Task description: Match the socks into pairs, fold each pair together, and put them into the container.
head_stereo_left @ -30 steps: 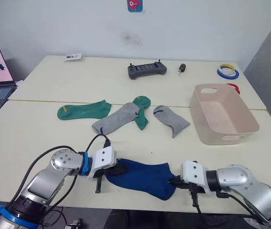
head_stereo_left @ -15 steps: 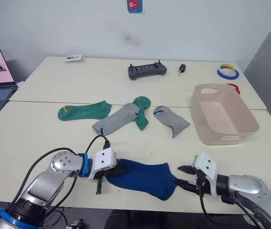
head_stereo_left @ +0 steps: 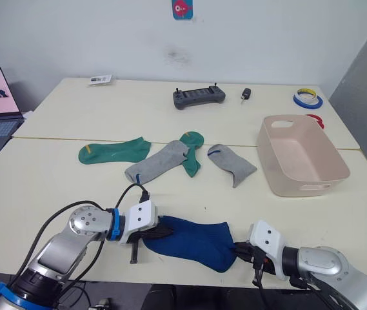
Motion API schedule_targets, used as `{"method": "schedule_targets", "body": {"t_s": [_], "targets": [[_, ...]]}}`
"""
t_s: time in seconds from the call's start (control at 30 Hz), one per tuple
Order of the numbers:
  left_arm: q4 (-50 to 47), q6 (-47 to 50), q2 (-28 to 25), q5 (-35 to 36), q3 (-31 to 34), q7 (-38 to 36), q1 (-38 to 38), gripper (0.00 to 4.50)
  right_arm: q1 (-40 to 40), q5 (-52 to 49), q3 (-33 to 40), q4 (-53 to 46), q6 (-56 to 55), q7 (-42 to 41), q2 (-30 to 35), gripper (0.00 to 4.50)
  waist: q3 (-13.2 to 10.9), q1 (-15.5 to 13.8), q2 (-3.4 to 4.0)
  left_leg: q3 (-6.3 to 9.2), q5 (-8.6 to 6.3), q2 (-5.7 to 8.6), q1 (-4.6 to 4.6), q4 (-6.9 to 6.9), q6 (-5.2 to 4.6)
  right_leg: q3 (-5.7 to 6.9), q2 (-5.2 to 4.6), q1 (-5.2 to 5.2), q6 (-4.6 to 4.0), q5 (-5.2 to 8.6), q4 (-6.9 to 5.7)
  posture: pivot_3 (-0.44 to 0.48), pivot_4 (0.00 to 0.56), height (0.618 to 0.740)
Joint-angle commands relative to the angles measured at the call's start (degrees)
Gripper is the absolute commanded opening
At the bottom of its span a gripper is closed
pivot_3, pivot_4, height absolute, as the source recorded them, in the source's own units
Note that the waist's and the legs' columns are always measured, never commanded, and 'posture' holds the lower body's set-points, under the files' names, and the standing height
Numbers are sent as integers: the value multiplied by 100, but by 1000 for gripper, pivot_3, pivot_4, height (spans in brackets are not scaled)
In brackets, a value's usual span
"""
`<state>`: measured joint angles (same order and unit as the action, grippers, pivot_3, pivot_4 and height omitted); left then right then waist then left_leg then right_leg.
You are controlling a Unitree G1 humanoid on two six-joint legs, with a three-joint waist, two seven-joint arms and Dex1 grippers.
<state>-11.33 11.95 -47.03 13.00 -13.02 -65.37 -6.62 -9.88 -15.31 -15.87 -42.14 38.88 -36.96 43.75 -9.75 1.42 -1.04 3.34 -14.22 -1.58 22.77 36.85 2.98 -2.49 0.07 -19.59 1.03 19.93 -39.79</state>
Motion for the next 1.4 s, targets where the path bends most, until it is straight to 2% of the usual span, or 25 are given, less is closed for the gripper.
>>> {"method": "schedule_targets", "body": {"t_s": [0.03, 0.13, 0.33, 0.5, 0.6, 0.87, 1.0, 1.13, 1.4], "targets": [[-3, 166, -6, -55, 62, 88, 96, 0, 128, 21, 34, 121, -42, -73, -6, 27, 0, 0, -1, 0, 0, 0, 0, 0, 0, 0, 0, 0, 0, 0, 0, 0, 150, 740], [-189, 302, 32, 148, 217, 113, 41, 0, 357, -198, 277, 177, 2, -253, 1, 27, -1, 9, -2, 0, 0, -1, 1, 0, 0, -1, 0, -1, -2, -1, 0, 0, 150, 740], [-628, 720, 136, 420, 305, 168, -253, 0, 1187, -794, 814, 818, 173, -1223, 522, 27, -22, 3, -10, -1, 0, 2, 8, 3, 0, 4, 1, -5, -8, -4, -1, 0, 150, 740], [-538, 831, 429, 200, 19, 343, -491, 0, 1808, -1087, 884, 1360, 376, -1834, 796, 27, -29, 10, -14, -4, 0, -5, 11, 0, -1, 5, 9, -7, -10, -4, 2, 0, 150, 740], [-158, 780, 786, -128, -315, 567, -698, 0, 2078, -1090, 775, 1521, 406, -1955, 787, 27, -30, 4, -14, -5, 0, -1, 11, 2, -1, 4, 9, -6, -9, -4, 1, 0, 150, 740], [334, 646, 899, -495, -607, 562, -758, 0, 2344, -1513, 834, 1141, 904, -1973, 724, 27, -34, 10, -20, -6, 0, -4, 10, 4, -1, 2, 9, -6, -9, -5, -1, 0, 150, 740], [432, 549, 889, -533, -643, 511, -756, 0, 2657, -2189, 944, 719, 1654, -1733, 466, 27, -34, 10, -20, -1, 0, -3, 8, 4, -1, 1, 7, -4, -9, -5, -2, 0, 150, 740], [460, 505, 846, -518, -632, 456, -745, 0, 2952, -2444, 698, 539, 2156, -1288, 9, 27, -33, 11, -20, 8, 0, -3, 8, 4, 0, 3, 7, -3, -9, -5, -1, 0, 150, 740], [445, 478, 843, -502, -633, 429, -742, 0, 3575, -2531, 75, 1137, 2839, -665, -1071, 27, -33, 18, -19, 15, 0, -3, 8, 3, 0, 3, 7, -7, -9, -5, -5, 0, 150, 740]]}}
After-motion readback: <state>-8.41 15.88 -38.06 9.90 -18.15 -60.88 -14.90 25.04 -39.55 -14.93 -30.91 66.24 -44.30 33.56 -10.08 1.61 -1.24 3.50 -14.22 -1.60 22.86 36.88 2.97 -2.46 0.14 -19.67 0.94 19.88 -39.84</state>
